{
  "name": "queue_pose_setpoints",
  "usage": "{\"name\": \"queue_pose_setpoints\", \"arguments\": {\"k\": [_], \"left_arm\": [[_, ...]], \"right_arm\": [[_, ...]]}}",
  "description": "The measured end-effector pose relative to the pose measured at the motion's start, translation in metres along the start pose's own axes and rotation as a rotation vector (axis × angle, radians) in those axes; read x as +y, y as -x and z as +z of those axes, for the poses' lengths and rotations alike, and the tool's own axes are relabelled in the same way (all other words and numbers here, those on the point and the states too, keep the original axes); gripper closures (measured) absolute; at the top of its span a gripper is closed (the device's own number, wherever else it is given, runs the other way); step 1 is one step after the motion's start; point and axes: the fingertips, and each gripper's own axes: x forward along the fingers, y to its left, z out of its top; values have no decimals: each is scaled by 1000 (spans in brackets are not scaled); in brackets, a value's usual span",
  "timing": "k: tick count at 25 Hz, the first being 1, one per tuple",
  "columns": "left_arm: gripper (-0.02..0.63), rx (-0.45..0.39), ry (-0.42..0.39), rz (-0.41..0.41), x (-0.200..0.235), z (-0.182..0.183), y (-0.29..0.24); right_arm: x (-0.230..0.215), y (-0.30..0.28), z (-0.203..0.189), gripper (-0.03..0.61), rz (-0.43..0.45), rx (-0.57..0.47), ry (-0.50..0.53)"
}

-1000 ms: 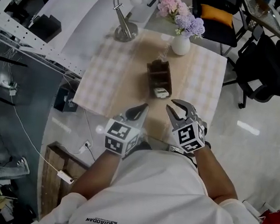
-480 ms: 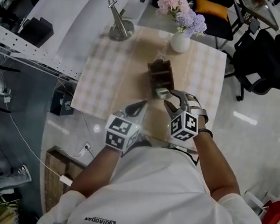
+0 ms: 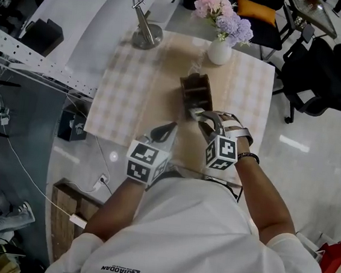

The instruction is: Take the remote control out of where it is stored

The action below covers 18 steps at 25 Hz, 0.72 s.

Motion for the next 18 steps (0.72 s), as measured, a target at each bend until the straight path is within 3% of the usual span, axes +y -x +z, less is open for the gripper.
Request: {"name": "queue_pose_setpoints", "arguments": {"k": [10, 18], "left_arm": [[611, -20, 12, 20, -1, 3, 0], [611, -27, 13, 28, -12, 6, -5]], "right_arm": [[-9, 16, 14, 466, 45, -24, 10], [-22, 52, 20, 471, 26, -113, -96]]}}
